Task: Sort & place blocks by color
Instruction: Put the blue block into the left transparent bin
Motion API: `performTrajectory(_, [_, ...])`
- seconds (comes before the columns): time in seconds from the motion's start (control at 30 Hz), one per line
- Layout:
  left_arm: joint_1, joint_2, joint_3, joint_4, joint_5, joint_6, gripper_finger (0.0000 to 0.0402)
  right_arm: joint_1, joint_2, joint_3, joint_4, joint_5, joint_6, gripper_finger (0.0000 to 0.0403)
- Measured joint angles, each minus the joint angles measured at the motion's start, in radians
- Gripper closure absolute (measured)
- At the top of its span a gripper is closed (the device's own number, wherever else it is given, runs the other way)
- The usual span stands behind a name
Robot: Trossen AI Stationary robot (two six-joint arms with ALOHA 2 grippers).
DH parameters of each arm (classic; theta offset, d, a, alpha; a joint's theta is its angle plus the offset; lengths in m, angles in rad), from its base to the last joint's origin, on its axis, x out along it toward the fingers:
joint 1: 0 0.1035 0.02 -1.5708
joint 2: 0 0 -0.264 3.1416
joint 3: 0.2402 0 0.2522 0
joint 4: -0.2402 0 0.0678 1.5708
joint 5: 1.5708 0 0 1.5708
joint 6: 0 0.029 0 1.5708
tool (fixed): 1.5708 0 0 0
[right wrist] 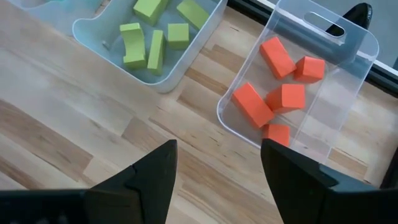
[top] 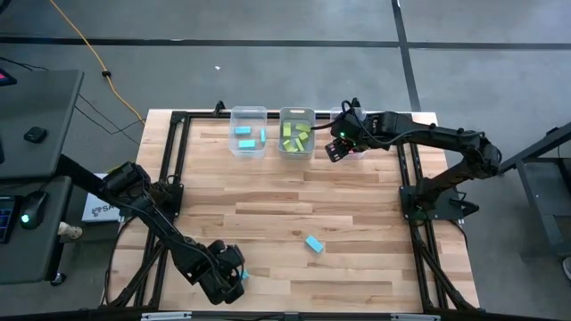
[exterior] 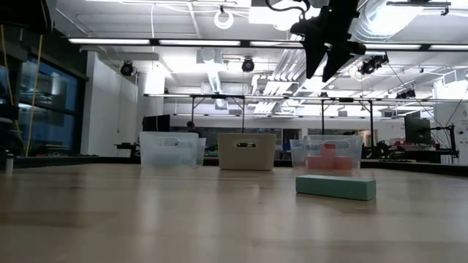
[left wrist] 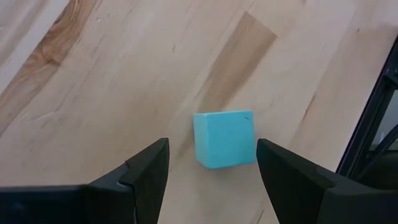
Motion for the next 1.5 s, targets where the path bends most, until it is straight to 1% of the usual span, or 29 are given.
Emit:
performTrajectory(0.53, [0.014, 0.027, -0.001, 0.026, 0.001, 0.028, 0.0179, 0.0, 0.0, 0.0, 0.003, -0.001, 0.0, 0.0181])
performTrajectory(0.67, [0.021, 0.06, -0.001, 0.049, 0.033, 0.036, 0.0179, 0.0, 0.0, 0.0, 0.003, -0.001, 0.0, 0.0181])
performTrajectory(0.87, [0.02, 0.074, 0.001, 0.053, 0.012, 0.005, 0.0182, 0.0, -0.001, 0.001, 0.002, -0.002, 0.0, 0.0181])
performTrajectory(0.97, [0.02, 0.074, 0.001, 0.049, 0.008, 0.018, 0.0199, 0.0, -0.001, 0.001, 0.002, -0.004, 0.0, 0.0181])
performTrajectory(1.03, [0.02, 0.074, 0.001, 0.044, 0.01, 0.033, 0.0219, 0.0, -0.001, 0.001, 0.002, -0.005, 0.0, 0.0181])
performTrajectory(1.27, [0.02, 0.072, 0.0, 0.053, 0.006, 0.076, 0.0318, 0.0, -0.001, 0.001, 0.003, -0.005, 0.0, 0.0181])
performTrajectory(1.3, [0.02, 0.072, 0.0, 0.056, 0.005, 0.08, 0.0324, 0.0, -0.001, 0.001, 0.003, -0.005, 0.0, 0.0181])
performTrajectory(1.5, [0.02, 0.072, 0.0, 0.066, 0.007, 0.09, 0.0324, 0.0, -0.001, 0.001, 0.003, -0.017, -0.009, 0.0181])
